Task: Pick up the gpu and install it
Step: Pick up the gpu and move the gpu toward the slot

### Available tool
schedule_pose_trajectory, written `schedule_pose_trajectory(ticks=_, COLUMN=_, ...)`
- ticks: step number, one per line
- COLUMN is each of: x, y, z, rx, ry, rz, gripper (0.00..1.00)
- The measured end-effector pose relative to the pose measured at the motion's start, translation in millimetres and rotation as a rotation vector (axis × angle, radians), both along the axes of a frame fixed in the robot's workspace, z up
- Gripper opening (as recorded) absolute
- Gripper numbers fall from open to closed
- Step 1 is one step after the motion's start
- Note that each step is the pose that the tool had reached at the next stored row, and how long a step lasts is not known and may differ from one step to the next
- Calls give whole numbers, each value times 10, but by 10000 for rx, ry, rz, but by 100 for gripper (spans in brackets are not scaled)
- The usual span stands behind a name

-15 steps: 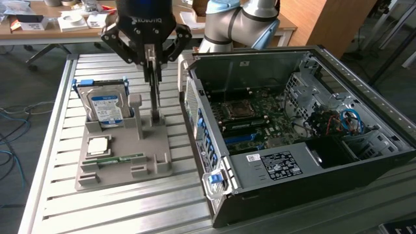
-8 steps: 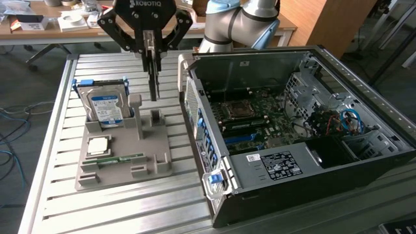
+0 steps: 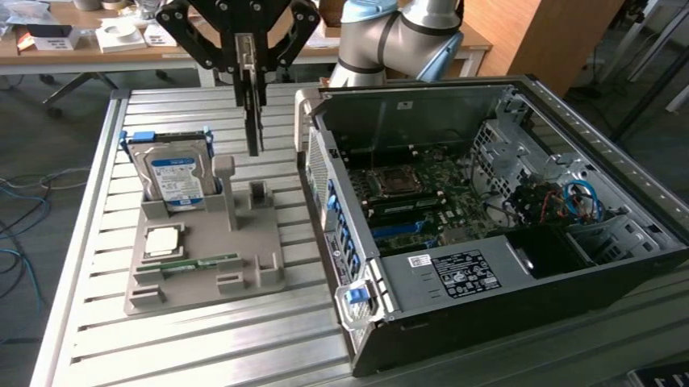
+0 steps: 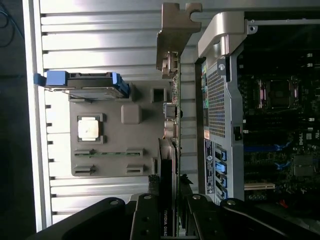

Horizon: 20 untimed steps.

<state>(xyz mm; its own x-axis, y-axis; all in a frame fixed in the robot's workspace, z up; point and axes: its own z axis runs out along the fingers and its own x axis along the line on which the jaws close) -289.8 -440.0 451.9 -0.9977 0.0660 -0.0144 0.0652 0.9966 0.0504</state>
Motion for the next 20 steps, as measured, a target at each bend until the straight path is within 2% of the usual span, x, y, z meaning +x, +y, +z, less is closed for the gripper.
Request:
schedule_pose_trajectory(ticks=6, x=33, y=0, z=1, rx=-1, ry=2, rz=1, gripper=26)
schedule_pose_trajectory(ticks=20, x=337, y=0, z=1, rx=-1, ry=2, rz=-30, gripper=26)
